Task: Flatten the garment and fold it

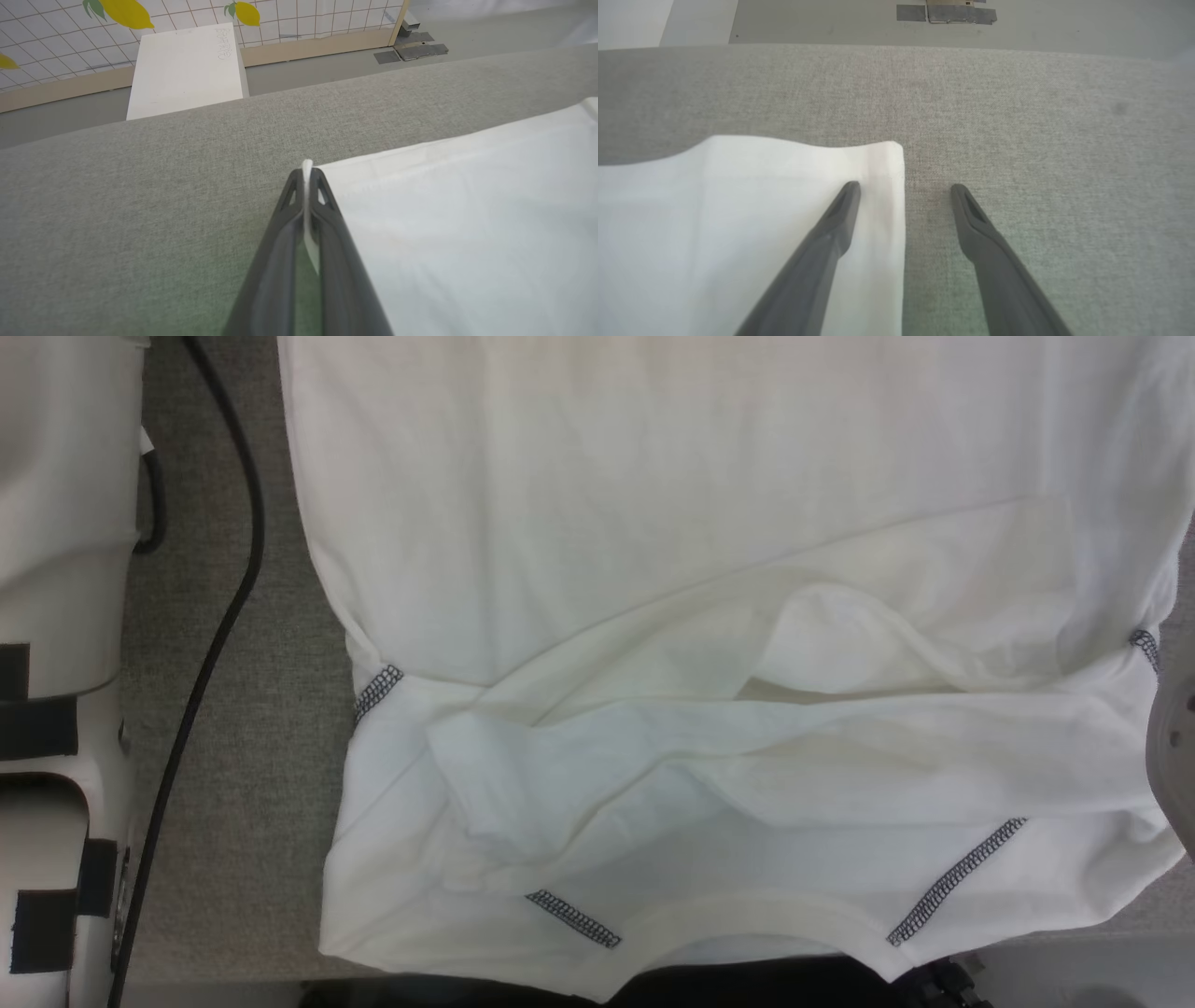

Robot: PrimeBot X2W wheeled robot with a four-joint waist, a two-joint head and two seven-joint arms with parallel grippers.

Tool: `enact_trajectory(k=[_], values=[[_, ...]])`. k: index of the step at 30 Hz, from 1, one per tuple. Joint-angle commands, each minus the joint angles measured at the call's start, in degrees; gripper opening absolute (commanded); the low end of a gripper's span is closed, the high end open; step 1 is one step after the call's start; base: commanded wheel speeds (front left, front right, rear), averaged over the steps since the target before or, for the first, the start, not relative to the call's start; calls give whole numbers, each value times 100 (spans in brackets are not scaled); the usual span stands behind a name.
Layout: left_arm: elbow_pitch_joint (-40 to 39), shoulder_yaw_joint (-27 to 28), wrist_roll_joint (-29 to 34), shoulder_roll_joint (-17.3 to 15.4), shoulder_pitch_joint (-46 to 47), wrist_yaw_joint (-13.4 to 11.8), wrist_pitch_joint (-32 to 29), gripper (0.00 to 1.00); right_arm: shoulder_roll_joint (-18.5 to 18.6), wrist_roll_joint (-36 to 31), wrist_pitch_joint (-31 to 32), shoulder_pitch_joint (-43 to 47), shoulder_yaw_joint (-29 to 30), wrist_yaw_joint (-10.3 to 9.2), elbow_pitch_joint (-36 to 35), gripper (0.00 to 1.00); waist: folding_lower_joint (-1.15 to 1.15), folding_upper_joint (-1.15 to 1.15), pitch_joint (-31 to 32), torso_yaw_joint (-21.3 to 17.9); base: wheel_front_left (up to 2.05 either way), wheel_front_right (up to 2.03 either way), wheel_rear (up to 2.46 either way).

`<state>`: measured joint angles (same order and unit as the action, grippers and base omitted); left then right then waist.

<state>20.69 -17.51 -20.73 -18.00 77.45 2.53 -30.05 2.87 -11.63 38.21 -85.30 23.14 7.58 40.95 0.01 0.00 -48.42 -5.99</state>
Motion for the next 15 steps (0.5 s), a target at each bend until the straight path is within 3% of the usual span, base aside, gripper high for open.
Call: enact_trajectory(k=[1,2,4,5,7,10,15], values=[[21,-21,-48,23,124,44,62,0,1,-105,126,-102,45,-9,-19,100,-1,0,-127,119,0,0,0],[32,-42,-45,34,142,57,95,0,1,-126,232,-131,90,-9,-30,100,-1,0,-146,135,0,0,0],[52,-77,-43,49,163,79,140,0,1,-117,417,-162,132,-9,-26,78,-1,0,-176,160,0,0,0],[59,-86,-48,56,171,87,162,0,1,-110,494,-165,131,-9,-21,36,-1,0,-187,167,0,0,0],[78,-102,-53,58,186,97,195,0,1,-116,623,-154,87,-9,-36,0,-1,0,-215,173,0,0,0],[127,-121,-45,33,201,105,240,0,1,-96,632,-112,35,-9,-132,0,-1,0,-230,167,0,0,0],[196,-120,-27,-12,180,120,514,0,1,-8,118,27,-196,-9,-323,0,-1,0,-119,132,0,0,0]])
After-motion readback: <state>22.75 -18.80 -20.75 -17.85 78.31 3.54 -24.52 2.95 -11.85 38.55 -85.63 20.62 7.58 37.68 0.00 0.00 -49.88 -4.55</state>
